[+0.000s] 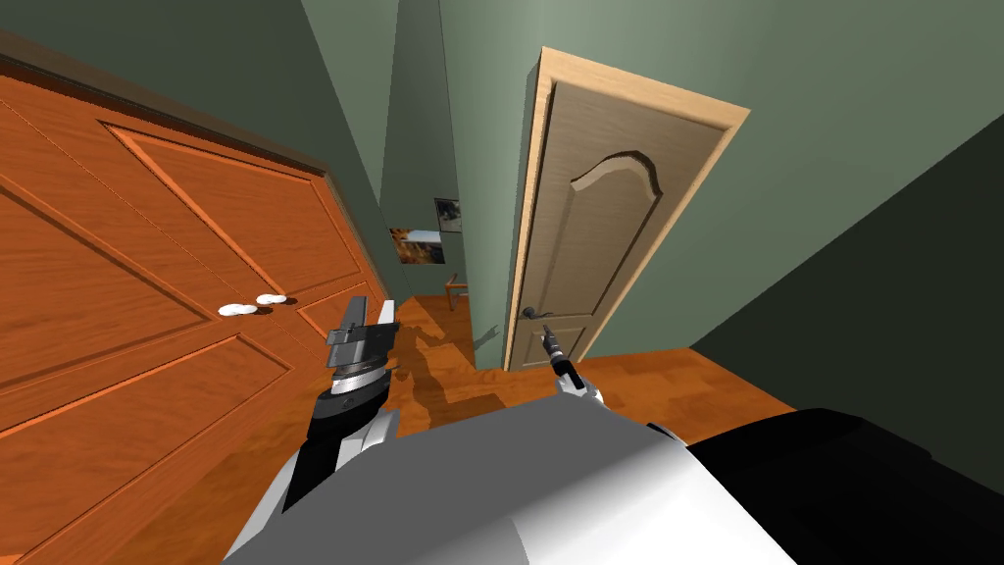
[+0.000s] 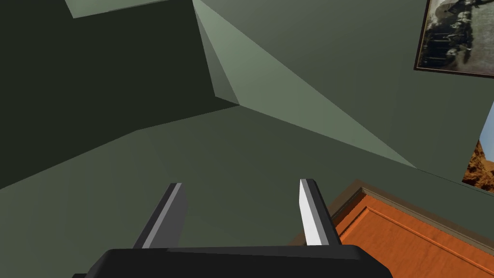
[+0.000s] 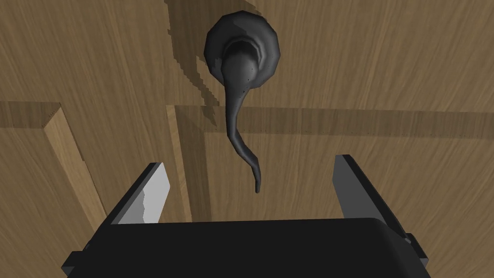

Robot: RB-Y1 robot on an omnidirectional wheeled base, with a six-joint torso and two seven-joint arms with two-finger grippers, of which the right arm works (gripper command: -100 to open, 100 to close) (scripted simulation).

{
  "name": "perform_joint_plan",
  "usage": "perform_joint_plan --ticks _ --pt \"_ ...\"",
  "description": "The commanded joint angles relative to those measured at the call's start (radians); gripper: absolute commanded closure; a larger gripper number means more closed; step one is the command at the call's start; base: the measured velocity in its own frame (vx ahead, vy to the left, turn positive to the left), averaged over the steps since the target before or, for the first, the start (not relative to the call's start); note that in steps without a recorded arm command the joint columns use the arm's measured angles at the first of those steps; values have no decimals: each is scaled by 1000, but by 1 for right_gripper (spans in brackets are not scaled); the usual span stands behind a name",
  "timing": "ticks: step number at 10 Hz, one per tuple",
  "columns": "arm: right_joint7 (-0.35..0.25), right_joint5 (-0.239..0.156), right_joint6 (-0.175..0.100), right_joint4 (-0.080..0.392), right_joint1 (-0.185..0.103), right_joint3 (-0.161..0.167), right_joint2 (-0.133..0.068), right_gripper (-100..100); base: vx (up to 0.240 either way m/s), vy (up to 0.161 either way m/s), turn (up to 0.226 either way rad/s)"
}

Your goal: Pull the door open

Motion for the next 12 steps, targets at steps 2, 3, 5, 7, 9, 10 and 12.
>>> perform_joint_plan --ticks 2,3,5,7,9,10,12 --pt "-13 -6 -15 20 7 -13 -13 -100 74 -4 90" --pt "-18 -7 -21 27 9 -17 -17 -100 180 12 149" --pt "-41 -16 -45 56 21 -38 -36 -100 213 -14 158" --pt "-61 -23 -67 83 32 -56 -54 -100 216 -22 190" --pt "-69 -24 -73 89 35 -58 -61 -100 148 -11 75" --pt "-69 -24 -73 89 35 -58 -61 100 -11 0 -15" --pt "-69 -24 -73 89 35 -58 -61 100 -30 1 1"
